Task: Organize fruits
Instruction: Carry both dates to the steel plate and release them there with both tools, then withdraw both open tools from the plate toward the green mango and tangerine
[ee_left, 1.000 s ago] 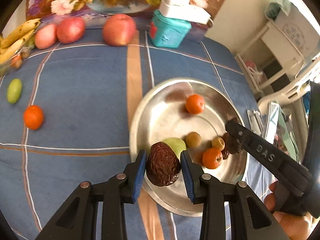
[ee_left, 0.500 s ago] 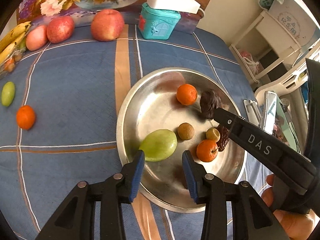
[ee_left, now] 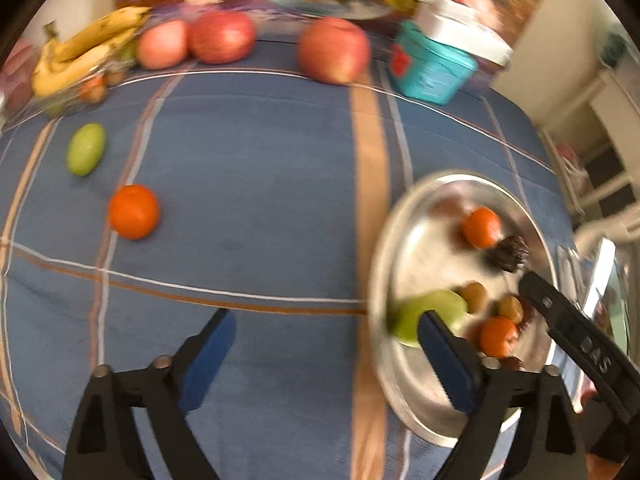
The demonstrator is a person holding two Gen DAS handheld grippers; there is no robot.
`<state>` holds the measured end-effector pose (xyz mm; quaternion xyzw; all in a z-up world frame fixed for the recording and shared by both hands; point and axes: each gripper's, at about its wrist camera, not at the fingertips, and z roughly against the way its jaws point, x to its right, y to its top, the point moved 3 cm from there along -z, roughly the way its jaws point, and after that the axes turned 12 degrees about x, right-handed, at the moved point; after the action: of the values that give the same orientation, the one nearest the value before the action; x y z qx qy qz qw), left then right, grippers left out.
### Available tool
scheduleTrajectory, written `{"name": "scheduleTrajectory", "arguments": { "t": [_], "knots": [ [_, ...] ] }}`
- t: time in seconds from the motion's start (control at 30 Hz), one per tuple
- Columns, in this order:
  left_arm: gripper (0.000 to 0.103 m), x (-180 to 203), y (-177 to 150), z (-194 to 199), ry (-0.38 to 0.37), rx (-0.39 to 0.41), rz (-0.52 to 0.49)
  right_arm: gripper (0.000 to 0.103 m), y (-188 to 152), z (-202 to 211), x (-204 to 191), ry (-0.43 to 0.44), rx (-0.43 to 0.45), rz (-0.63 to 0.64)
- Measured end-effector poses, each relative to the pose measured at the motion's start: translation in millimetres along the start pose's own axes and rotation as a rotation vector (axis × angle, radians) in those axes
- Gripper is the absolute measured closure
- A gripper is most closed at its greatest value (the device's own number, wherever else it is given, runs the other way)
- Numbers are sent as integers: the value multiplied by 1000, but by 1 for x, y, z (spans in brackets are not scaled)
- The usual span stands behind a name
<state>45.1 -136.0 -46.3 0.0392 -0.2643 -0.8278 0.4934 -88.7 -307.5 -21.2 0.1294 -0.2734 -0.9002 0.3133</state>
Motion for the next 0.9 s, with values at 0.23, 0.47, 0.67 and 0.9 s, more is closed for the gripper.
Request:
{"name": "scheduleTrajectory", "arguments": {
  "t": [0.23,0.47,0.67,0.9],
  "knots": [
    [0,-33,12,7,82,70,34,20,-3,-2,-6,-10,1,27],
    [0,-48,22,13,136,119,41,0,-7,-2,-17,1,4,39],
    [0,-50,26,12,143,126,22,0,-6,0,-21,4,18,49],
    [0,-45,34,23,154,180,-10,0,-7,2,-26,11,21,52]
  ]
}}
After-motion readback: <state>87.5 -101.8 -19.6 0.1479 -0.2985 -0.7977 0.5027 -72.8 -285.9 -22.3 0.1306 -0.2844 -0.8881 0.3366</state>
